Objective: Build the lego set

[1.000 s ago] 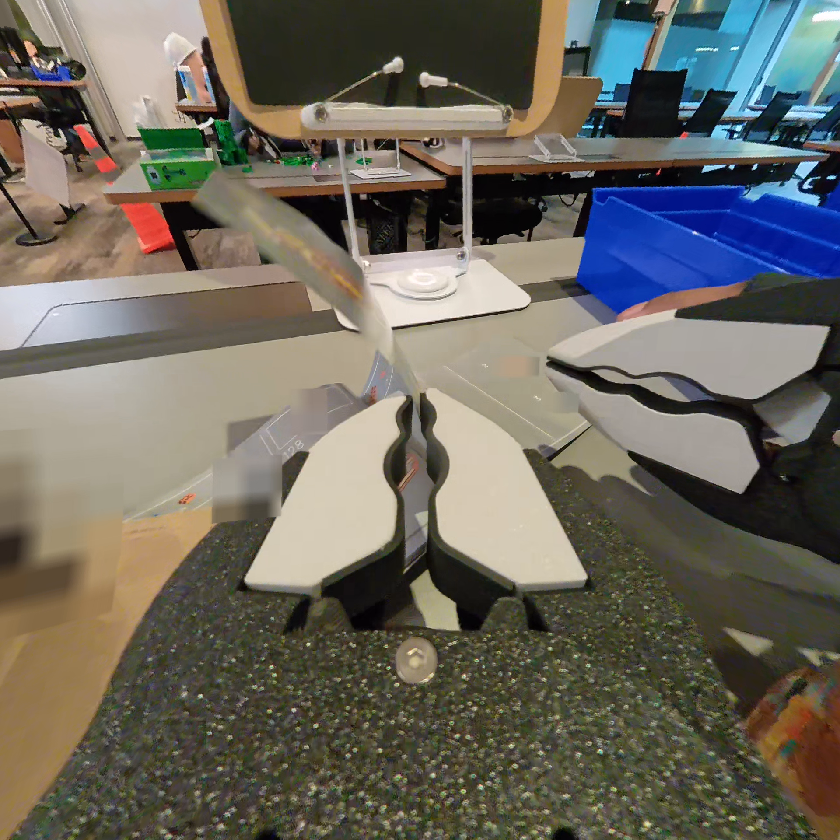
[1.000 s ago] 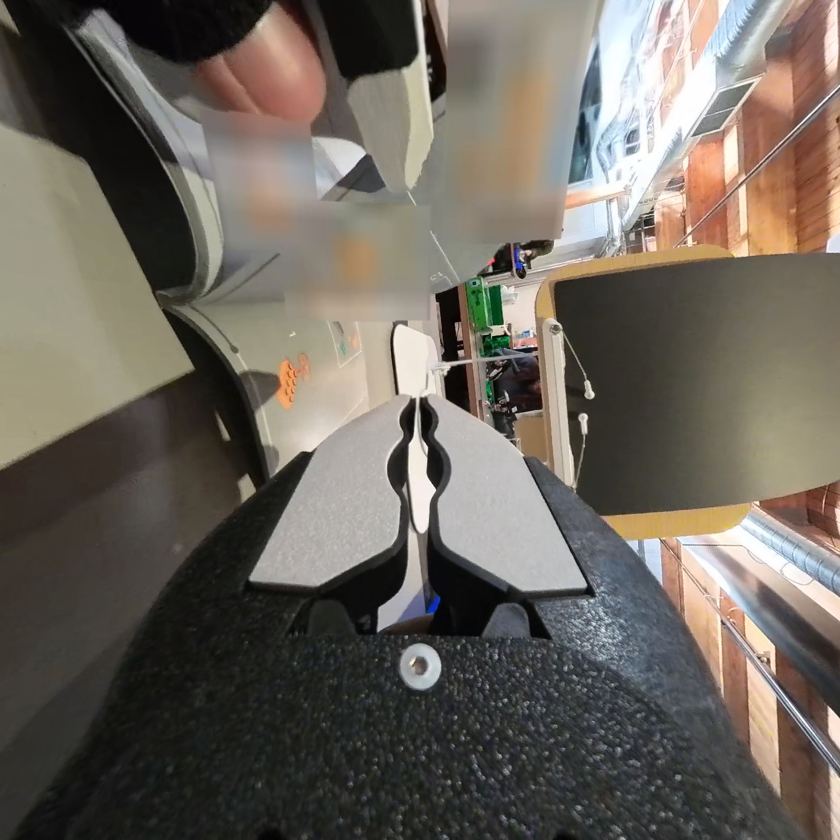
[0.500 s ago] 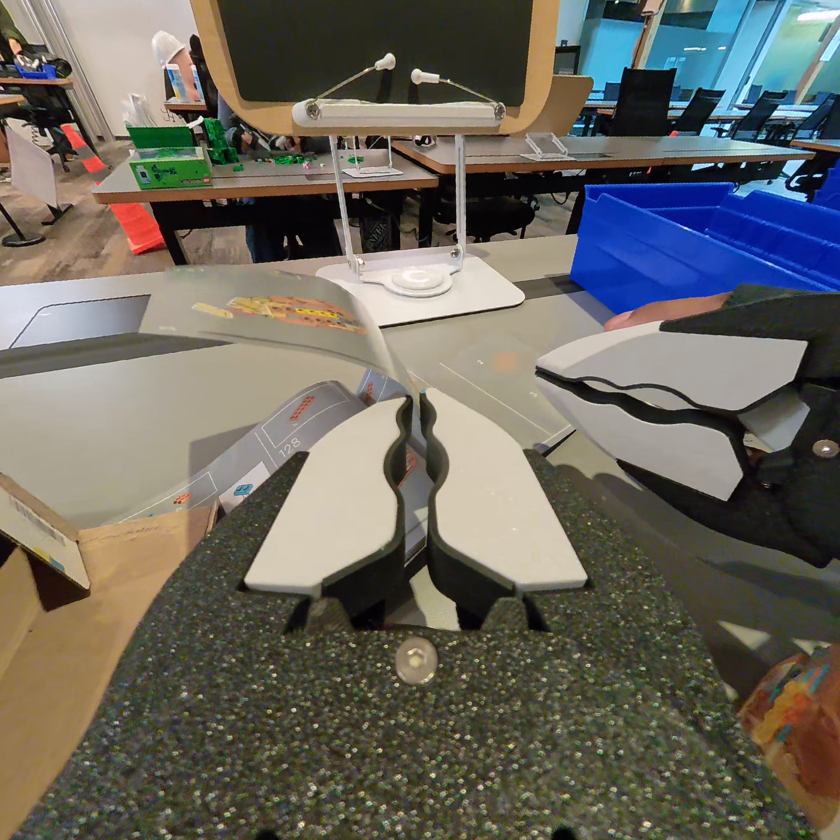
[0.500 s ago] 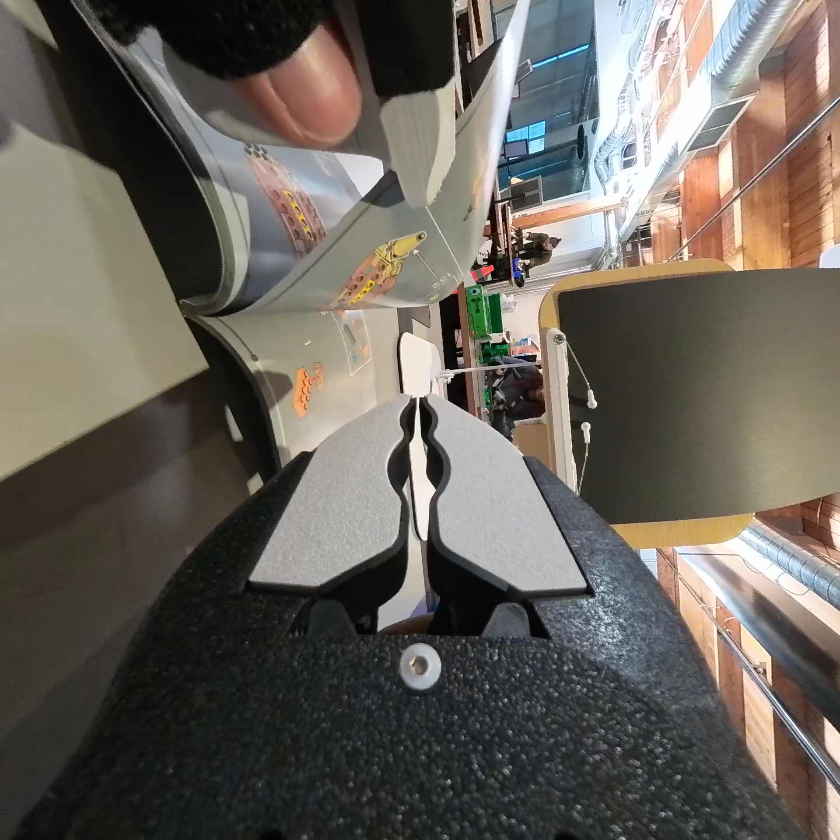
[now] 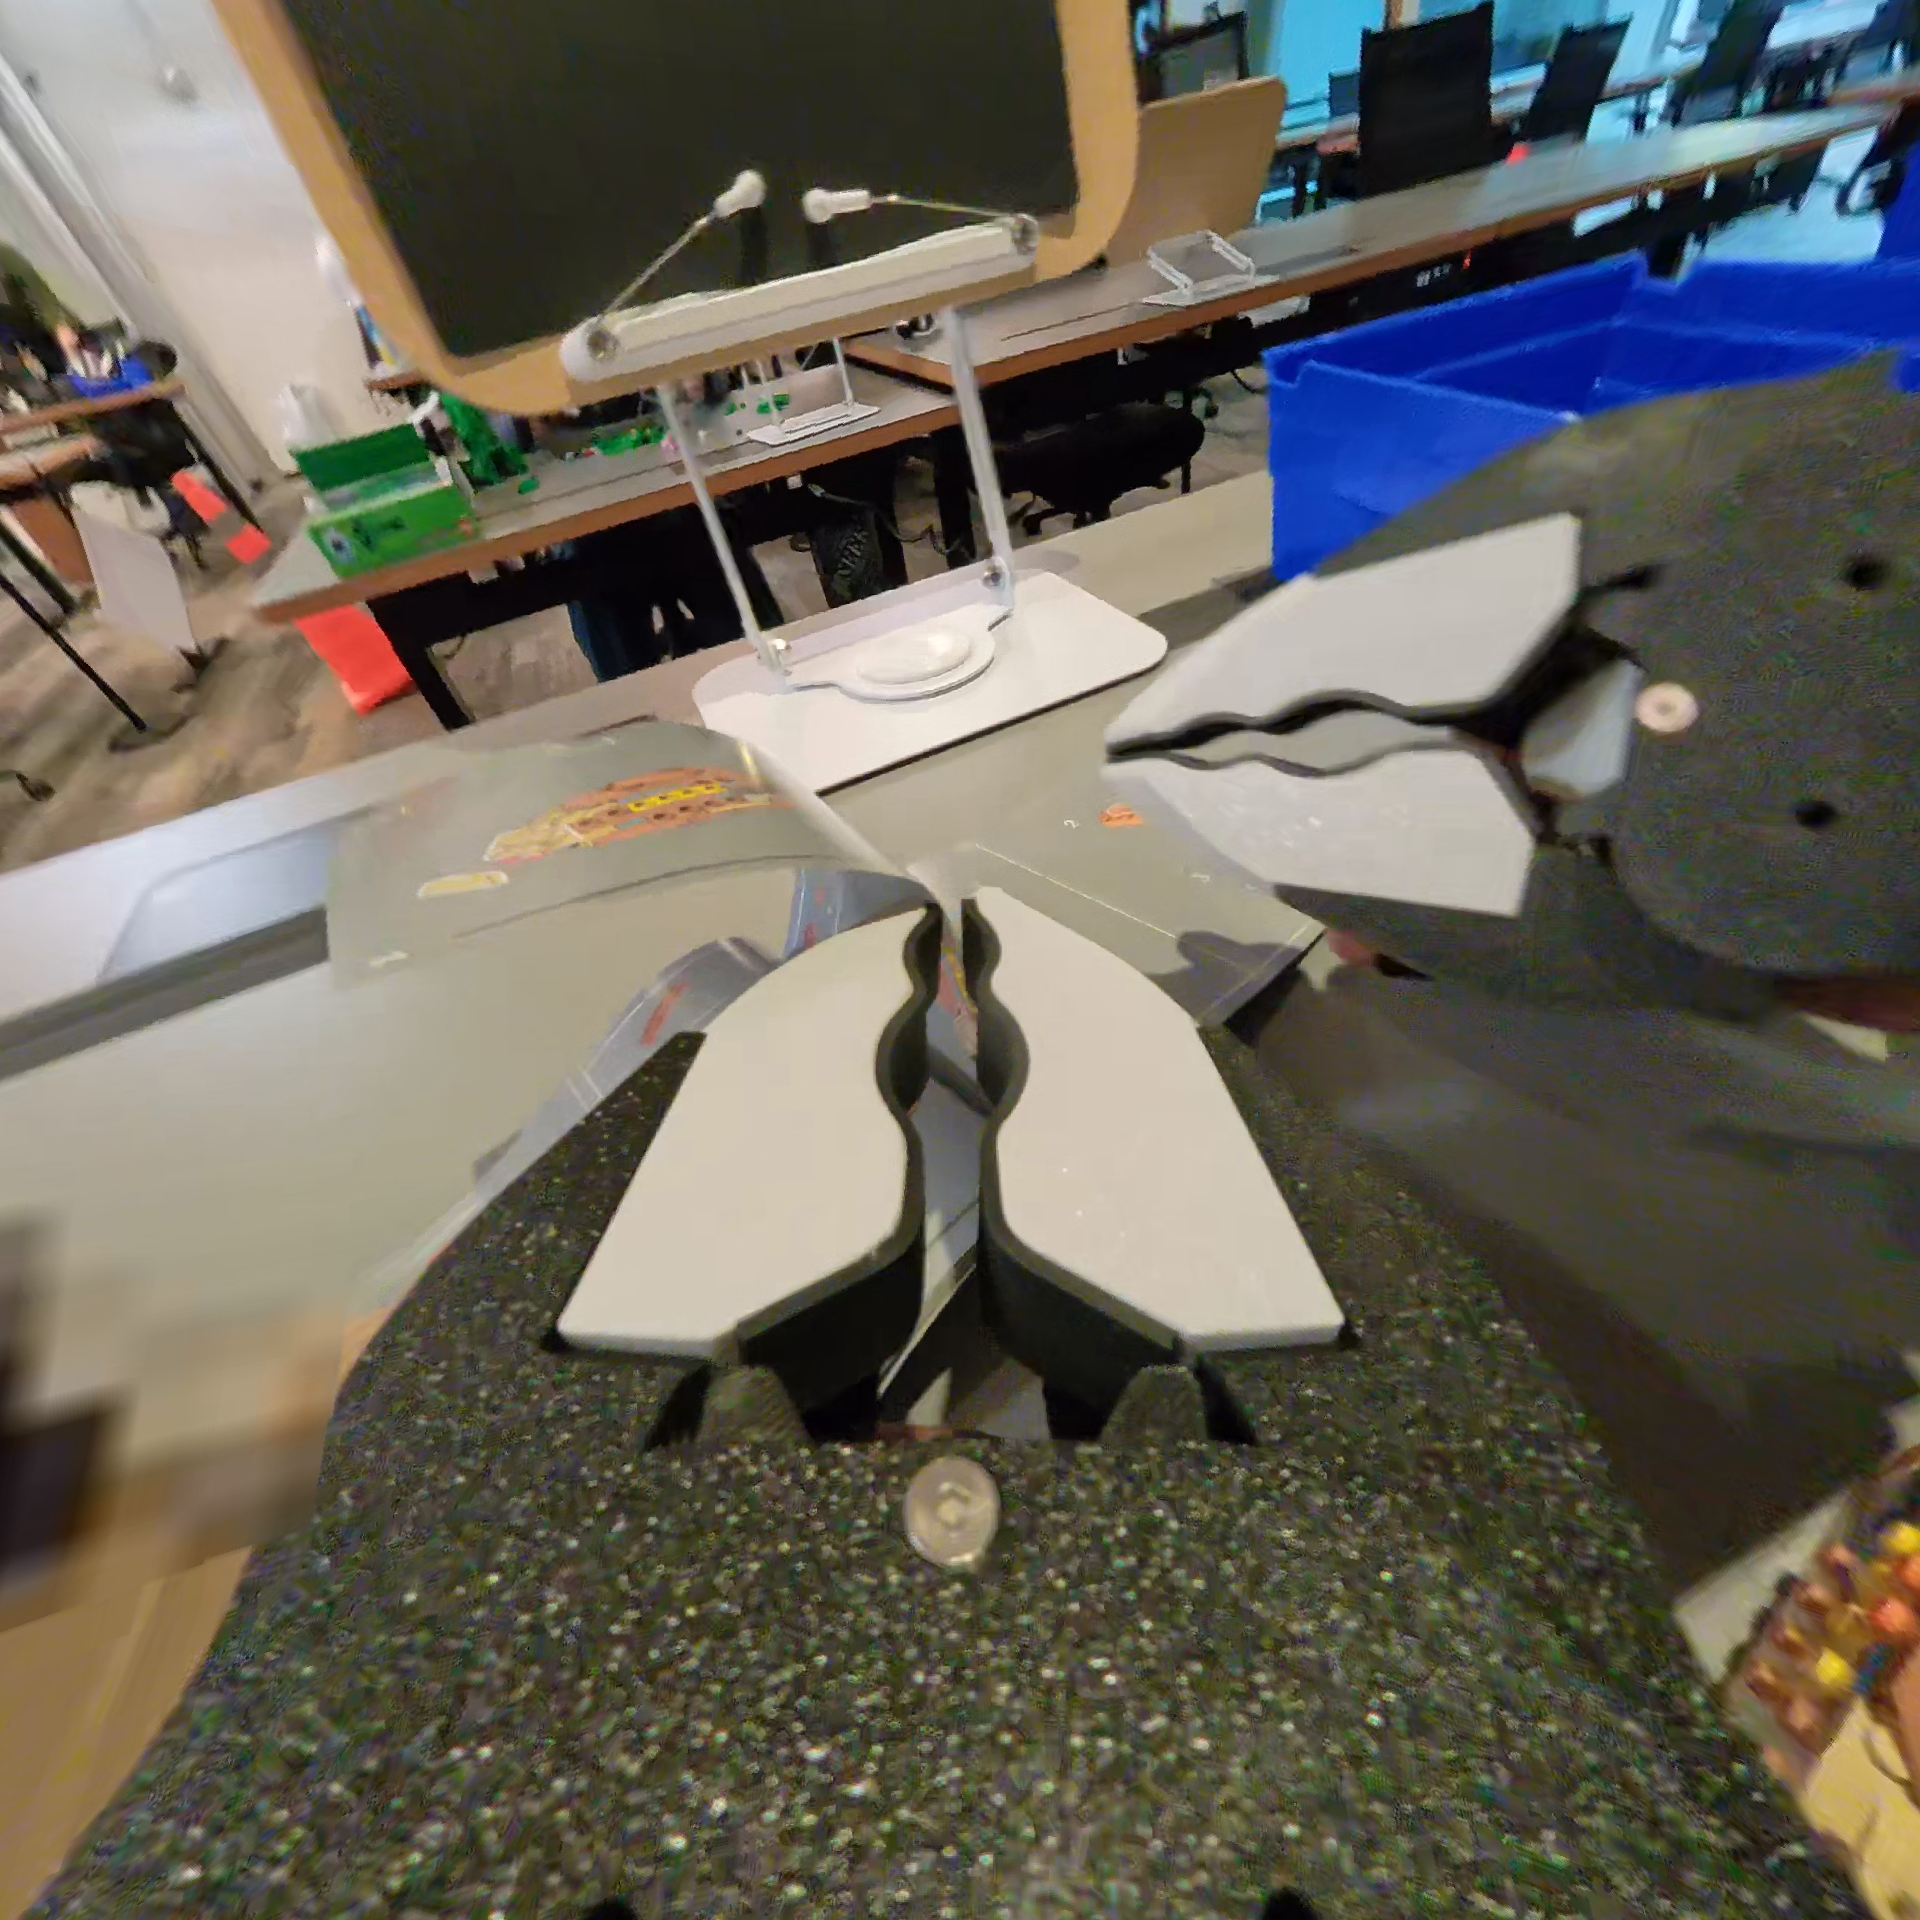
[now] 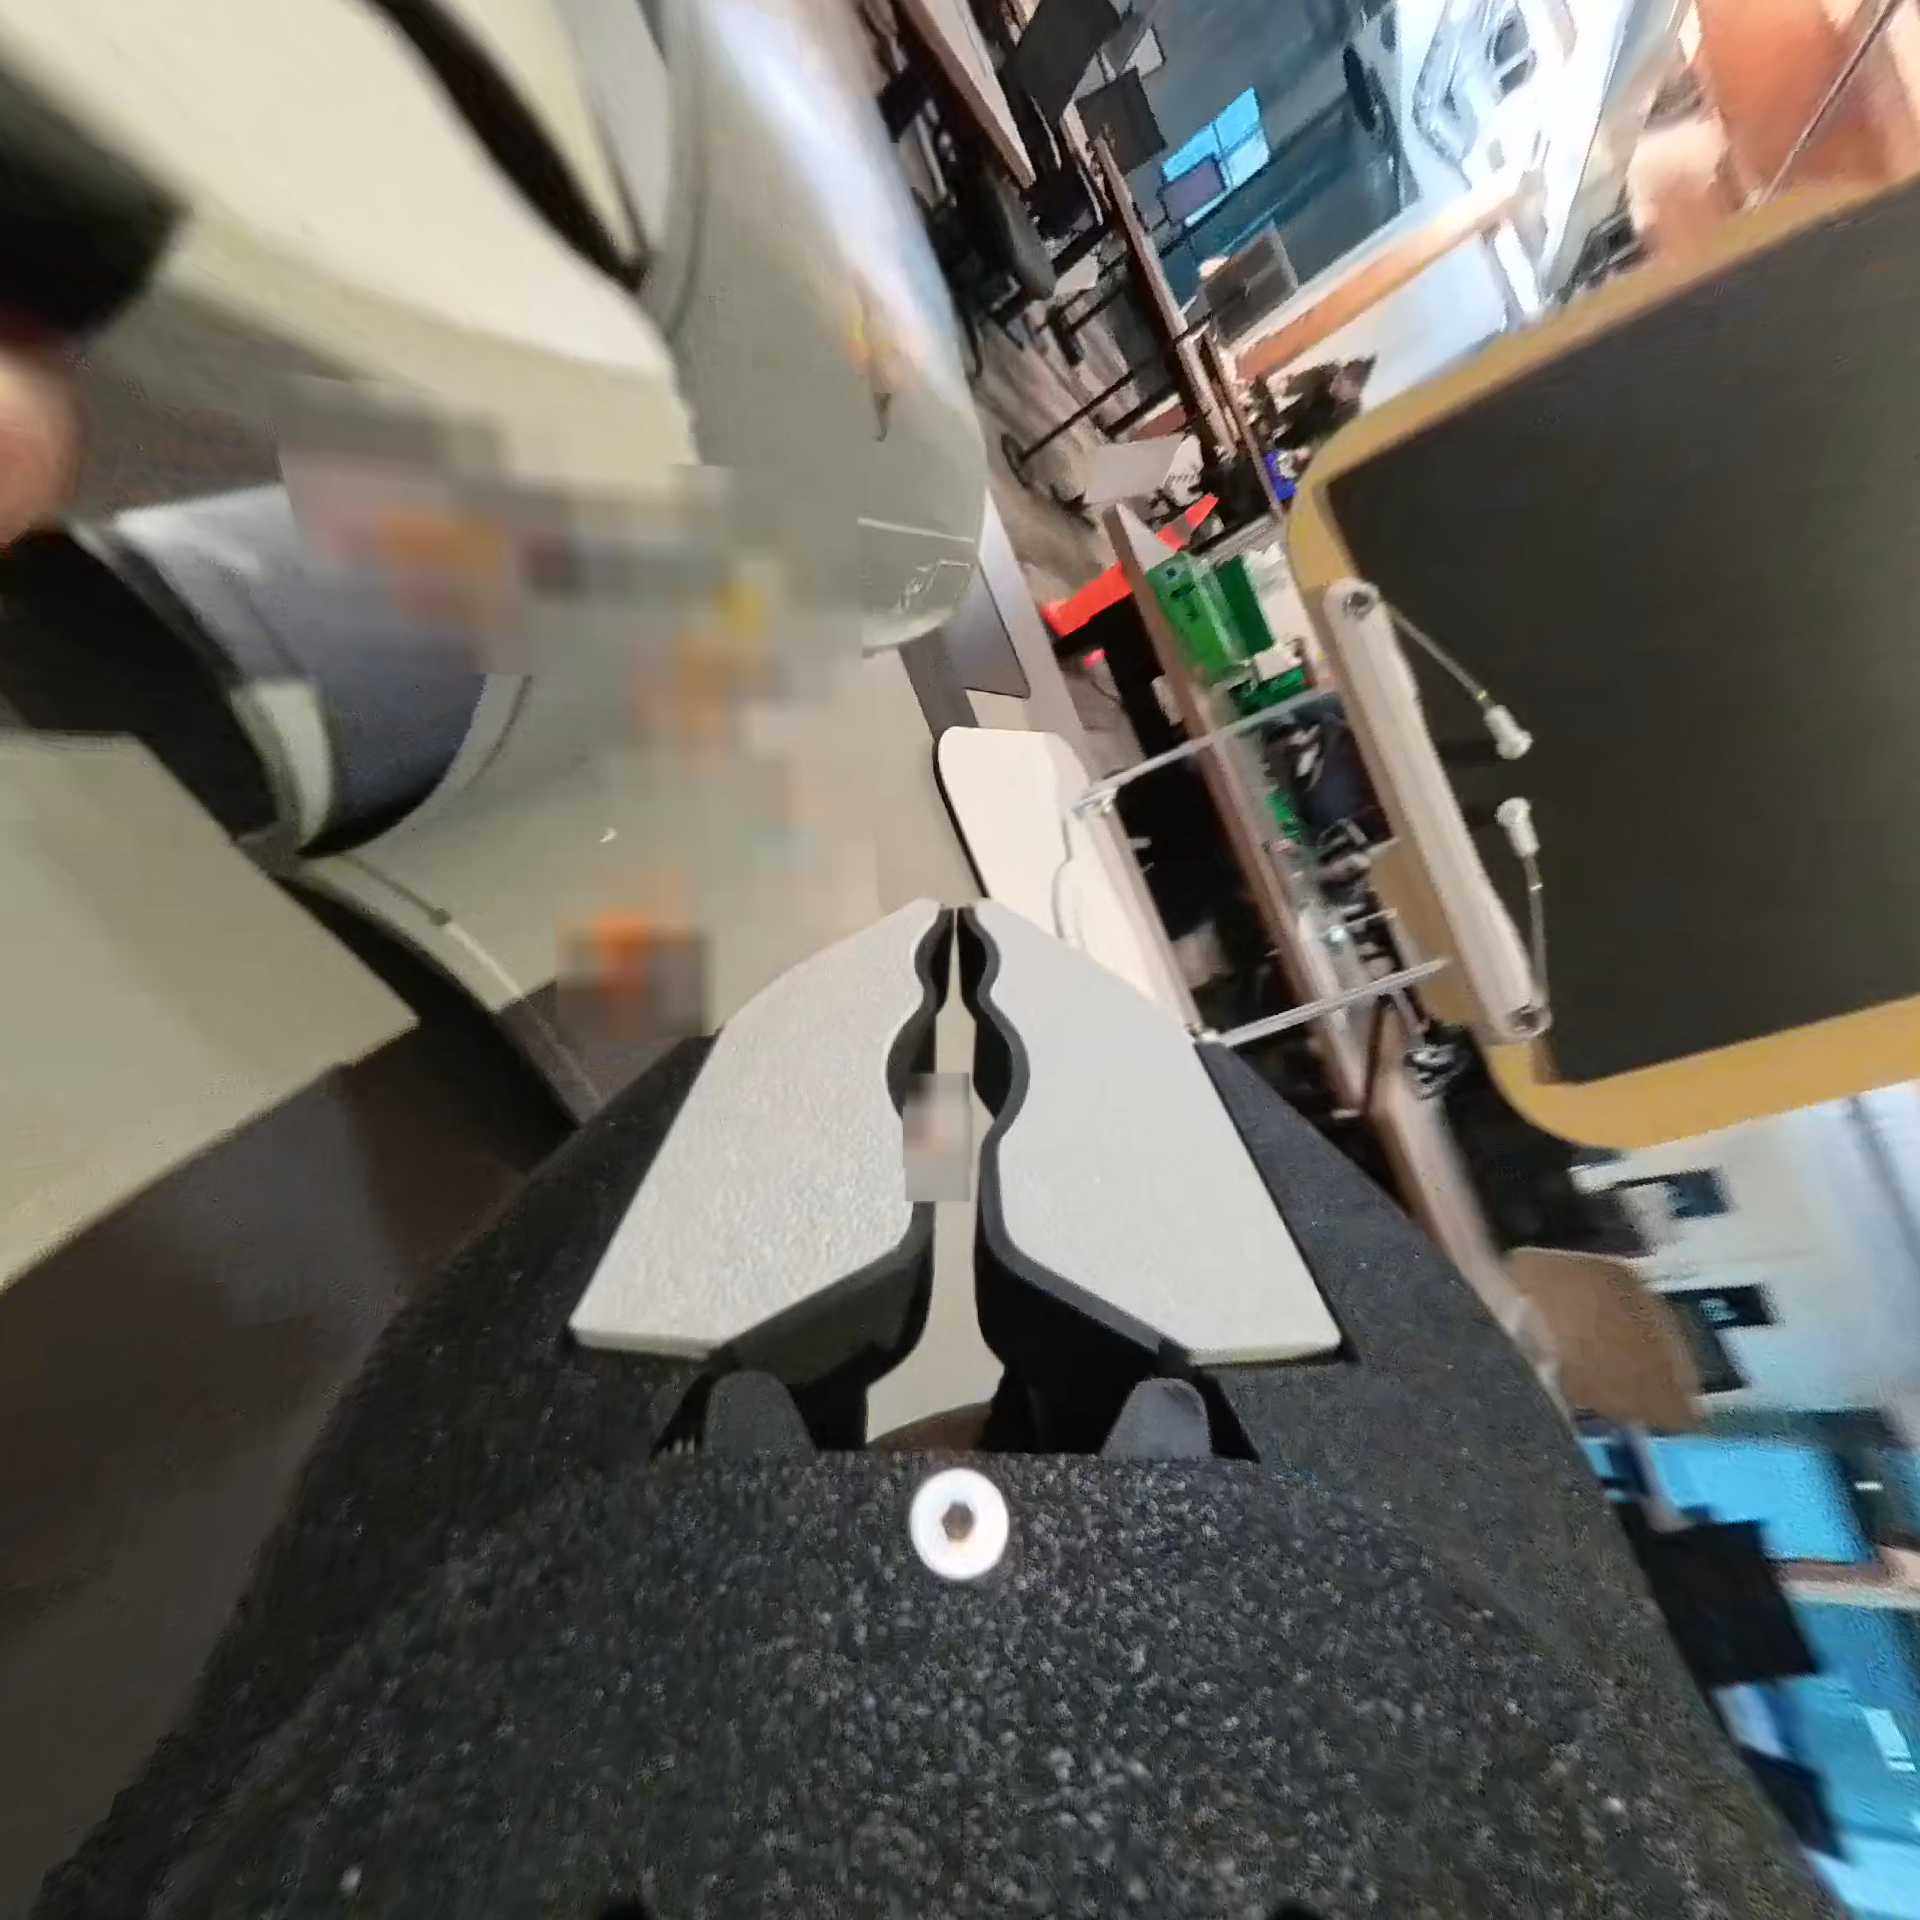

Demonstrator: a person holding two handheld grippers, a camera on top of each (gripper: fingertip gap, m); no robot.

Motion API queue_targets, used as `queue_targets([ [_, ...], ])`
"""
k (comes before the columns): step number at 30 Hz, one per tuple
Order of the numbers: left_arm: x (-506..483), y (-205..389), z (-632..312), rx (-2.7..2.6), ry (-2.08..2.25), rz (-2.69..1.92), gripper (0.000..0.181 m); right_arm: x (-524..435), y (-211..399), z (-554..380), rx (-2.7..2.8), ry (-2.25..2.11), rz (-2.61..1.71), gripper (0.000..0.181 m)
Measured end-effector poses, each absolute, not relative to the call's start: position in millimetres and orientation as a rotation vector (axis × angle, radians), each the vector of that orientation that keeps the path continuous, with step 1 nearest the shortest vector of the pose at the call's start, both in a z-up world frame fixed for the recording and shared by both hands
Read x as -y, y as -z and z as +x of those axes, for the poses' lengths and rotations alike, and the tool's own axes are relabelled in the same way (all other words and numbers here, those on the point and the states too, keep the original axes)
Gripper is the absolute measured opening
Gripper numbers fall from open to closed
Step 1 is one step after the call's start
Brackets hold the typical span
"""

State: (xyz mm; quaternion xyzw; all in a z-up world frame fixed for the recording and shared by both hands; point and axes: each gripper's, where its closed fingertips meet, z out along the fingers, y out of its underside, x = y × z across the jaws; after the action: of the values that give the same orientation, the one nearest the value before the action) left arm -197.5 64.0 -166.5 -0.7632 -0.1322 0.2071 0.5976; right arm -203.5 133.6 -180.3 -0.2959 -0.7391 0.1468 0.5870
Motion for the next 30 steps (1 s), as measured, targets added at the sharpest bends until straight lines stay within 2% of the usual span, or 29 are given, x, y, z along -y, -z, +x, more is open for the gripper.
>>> queue_targets([
  [4,-78,167,-188,0.171,-0.53,-1.803,0.006,-134,186,-215,1.741,-0.475,-0.769,0.002],
  [8,-89,164,-169,0.054,-0.403,-1.781,0.011,-132,191,-220,1.757,-0.578,-0.839,0.001],
  [15,-87,169,-161,-0.023,-0.36,-1.837,0.024,-141,194,-224,1.74,-0.662,-0.949,0.001],
  [27,-59,178,-178,-0.012,-0.464,-2.012,0.028,-152,197,-223,1.7,-0.734,-1.001,0.001],
  [30,-40,183,-192,0.062,-0.453,-2.08,0.03,-152,194,-223,1.684,-0.748,-0.987,0.088],
])
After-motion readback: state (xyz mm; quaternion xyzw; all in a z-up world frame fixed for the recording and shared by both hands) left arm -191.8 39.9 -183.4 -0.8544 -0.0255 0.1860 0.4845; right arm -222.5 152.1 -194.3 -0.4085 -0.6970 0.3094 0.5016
